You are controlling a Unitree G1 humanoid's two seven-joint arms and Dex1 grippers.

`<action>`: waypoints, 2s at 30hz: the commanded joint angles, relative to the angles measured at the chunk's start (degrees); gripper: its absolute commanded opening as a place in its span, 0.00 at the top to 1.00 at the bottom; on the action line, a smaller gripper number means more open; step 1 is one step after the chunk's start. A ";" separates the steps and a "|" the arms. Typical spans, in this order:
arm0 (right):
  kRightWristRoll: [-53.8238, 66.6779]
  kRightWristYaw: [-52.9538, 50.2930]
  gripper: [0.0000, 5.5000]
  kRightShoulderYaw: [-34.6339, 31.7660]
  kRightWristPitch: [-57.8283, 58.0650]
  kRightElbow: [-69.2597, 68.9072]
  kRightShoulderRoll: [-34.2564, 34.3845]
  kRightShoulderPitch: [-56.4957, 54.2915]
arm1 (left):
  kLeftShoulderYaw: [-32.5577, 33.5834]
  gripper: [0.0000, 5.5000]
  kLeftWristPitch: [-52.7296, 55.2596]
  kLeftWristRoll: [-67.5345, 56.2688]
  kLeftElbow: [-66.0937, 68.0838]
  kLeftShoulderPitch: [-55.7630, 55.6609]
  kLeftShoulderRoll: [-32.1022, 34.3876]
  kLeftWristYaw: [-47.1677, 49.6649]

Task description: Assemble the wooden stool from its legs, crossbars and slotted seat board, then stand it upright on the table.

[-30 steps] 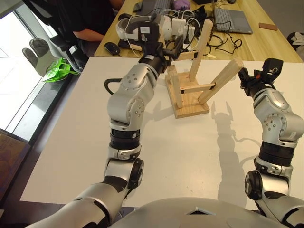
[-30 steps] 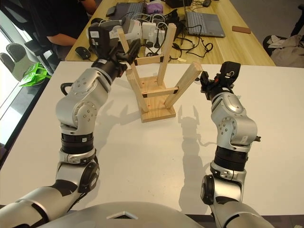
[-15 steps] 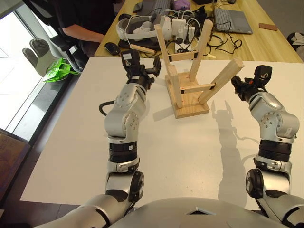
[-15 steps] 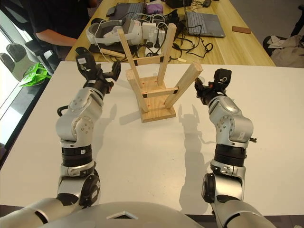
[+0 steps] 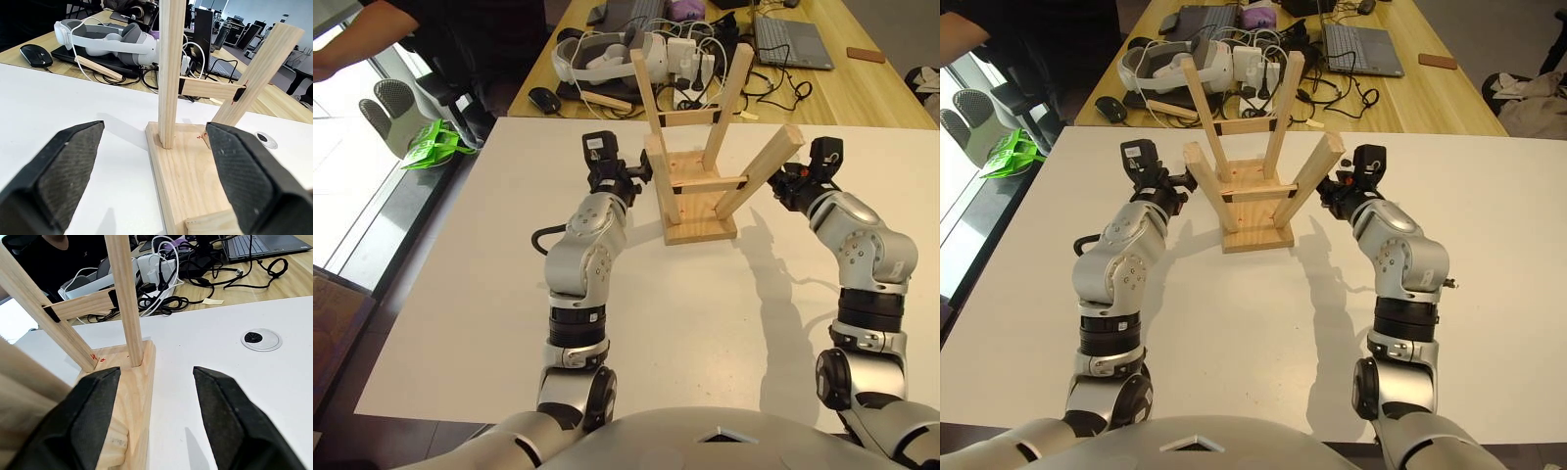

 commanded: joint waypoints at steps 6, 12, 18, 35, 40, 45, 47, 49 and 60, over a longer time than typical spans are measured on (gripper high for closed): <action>6.59 2.44 0.49 5.45 6.32 -13.52 5.67 4.31 | -3.89 0.30 9.10 -2.26 -11.88 6.88 -2.97 -0.41; 5.93 1.79 0.64 4.18 5.79 -14.70 5.80 4.97 | -3.92 0.29 12.49 -3.10 -16.57 10.10 -3.56 -0.39; 5.30 1.26 0.83 3.91 5.67 -15.89 6.23 5.96 | -4.75 0.43 13.58 -5.15 -19.57 12.48 -3.53 -1.20; 2.89 -0.70 1.00 4.64 6.53 -14.57 4.83 6.72 | -1.01 0.72 13.41 -4.66 -17.37 10.03 1.98 -0.84; 2.78 -0.89 1.00 3.86 6.25 -13.89 4.09 6.93 | 2.86 0.72 13.13 -4.10 -16.43 8.56 5.54 -2.57; 2.41 -2.24 1.00 0.92 5.39 -12.31 3.33 6.33 | 9.10 0.72 11.62 -3.87 -15.16 7.65 10.54 -4.26; 2.18 -2.98 1.00 -0.06 4.90 -11.55 3.21 5.87 | 11.79 0.72 9.42 -3.98 -14.71 5.59 12.18 -4.59; 1.92 -3.77 1.00 -0.78 4.39 -10.79 3.21 5.46 | 15.72 0.72 6.66 -5.95 -14.02 0.34 13.18 -4.84; 1.65 -4.32 1.00 -0.25 3.99 -9.46 2.64 4.68 | 20.04 0.72 9.52 -31.50 -17.64 -21.37 11.78 -8.55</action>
